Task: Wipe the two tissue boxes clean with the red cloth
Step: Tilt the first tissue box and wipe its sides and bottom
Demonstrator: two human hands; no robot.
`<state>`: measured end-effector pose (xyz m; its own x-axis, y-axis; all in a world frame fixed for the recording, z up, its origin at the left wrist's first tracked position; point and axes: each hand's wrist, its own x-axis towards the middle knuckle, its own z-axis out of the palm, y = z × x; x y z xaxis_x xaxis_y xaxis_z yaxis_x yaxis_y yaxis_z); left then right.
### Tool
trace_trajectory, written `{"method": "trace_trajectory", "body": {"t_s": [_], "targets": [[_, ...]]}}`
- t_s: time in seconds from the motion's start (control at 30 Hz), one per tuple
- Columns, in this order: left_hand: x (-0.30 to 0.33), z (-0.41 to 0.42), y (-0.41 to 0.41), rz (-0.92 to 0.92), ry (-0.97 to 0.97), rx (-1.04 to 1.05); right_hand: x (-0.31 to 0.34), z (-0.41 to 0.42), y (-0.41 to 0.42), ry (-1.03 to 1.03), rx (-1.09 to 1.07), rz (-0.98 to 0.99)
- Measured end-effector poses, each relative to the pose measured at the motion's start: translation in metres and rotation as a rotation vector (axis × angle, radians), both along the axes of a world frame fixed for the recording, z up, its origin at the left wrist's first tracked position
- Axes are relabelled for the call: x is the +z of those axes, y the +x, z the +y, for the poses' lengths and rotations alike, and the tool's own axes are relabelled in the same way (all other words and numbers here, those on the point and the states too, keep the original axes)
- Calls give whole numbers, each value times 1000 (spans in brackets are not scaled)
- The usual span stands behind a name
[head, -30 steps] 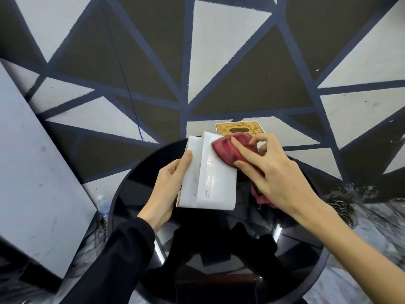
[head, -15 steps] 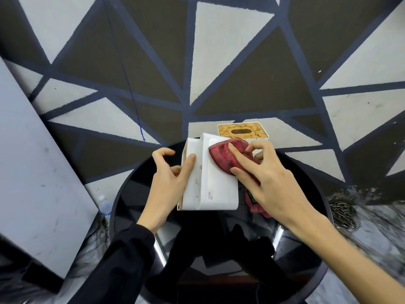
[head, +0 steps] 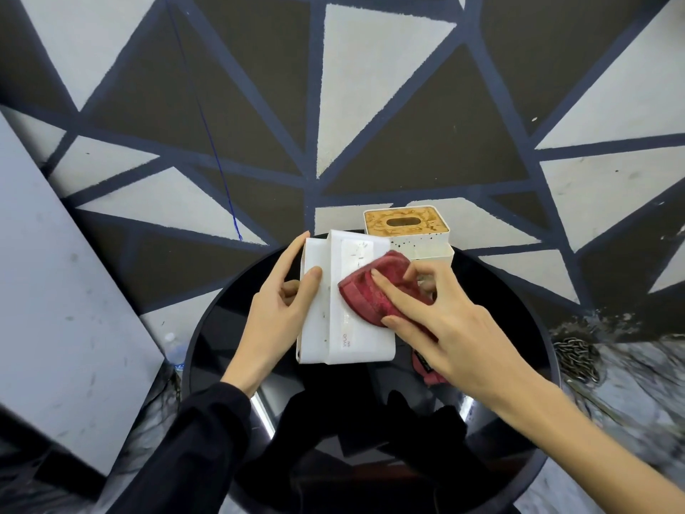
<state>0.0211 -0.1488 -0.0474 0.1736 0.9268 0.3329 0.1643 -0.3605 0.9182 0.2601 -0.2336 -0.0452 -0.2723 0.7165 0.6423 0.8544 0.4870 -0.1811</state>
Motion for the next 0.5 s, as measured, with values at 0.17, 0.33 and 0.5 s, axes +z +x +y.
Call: {"method": "trace_trajectory", "body": {"t_s": [0.17, 0.33, 0.5], "targets": [[2, 2, 4, 15, 1, 0, -8, -3, 20, 25, -26, -77], [2, 4, 7, 23, -18, -18, 15, 25, 15, 34, -108, 69], [-1, -2, 12, -35, -18, 16, 32, 38, -2, 80, -131, 8]]}}
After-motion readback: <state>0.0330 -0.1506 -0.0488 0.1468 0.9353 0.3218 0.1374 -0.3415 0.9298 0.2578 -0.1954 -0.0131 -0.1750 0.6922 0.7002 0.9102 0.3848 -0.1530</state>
